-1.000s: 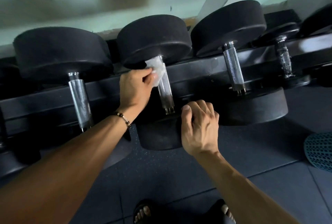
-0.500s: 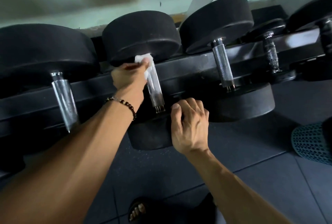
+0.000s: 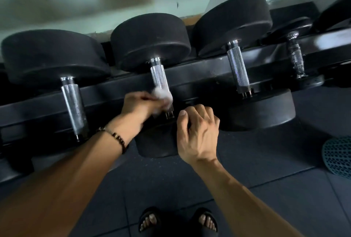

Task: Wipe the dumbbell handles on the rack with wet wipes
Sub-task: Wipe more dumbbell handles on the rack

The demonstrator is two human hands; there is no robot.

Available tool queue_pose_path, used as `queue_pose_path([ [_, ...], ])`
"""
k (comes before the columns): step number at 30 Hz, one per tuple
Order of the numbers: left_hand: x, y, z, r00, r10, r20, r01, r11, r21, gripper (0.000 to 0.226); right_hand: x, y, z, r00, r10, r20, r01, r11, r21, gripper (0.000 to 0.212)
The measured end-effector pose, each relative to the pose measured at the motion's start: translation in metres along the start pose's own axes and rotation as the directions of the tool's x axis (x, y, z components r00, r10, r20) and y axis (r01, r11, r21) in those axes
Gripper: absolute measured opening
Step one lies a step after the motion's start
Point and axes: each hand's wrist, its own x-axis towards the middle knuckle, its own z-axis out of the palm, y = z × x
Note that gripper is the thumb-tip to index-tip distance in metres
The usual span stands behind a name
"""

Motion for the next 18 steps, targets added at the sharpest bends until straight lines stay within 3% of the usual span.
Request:
queue_pose_path([
  [2, -0.006, 0.001, -0.002, 0.998, 0.052, 0.033, -0.056, 0.991, 0.12, 0.031, 0.0, 0.0, 0.0, 1.0, 0.005, -0.005, -0.005, 1.0, 0.001, 0.037],
  [6, 0.002, 0.02, 0.01, 0.973, 0.141, -0.182, -0.114, 0.981, 0.156, 0.033, 0.0, 0.002, 0.0, 1.0, -0.018, -0.005, 0.018, 1.0, 0.003, 0.038],
  [8, 0.003, 0.018, 0.011, 0.989, 0.114, -0.098, -0.075, 0.94, 0.332, 0.031, 0.0, 0.003, 0.0, 1.0, -0.03, -0.008, 0.03, 1.0, -0.002, 0.037],
  [11, -0.003, 0.011, 0.007, 0.992, 0.015, 0.122, -0.091, 0.757, 0.648, 0.017, -0.001, 0.003, 0.0, 0.999, -0.035, -0.016, 0.035, 0.999, -0.005, 0.037],
  [13, -0.002, 0.015, 0.007, 0.998, 0.039, 0.055, -0.065, 0.771, 0.633, 0.003, 0.0, 0.002, 0.0, 0.999, -0.034, -0.019, 0.034, 0.999, 0.0, 0.037],
  [15, -0.001, 0.023, 0.009, 0.992, 0.101, -0.072, -0.043, 0.823, 0.566, 0.014, 0.0, 0.002, 0.0, 0.999, -0.035, -0.014, 0.035, 0.999, -0.002, 0.037],
  [18, 0.001, 0.032, 0.016, 0.963, 0.244, -0.112, -0.153, 0.842, 0.517, 0.024, 0.001, 0.002, 0.001, 0.999, -0.034, -0.018, 0.034, 0.999, -0.003, 0.037],
])
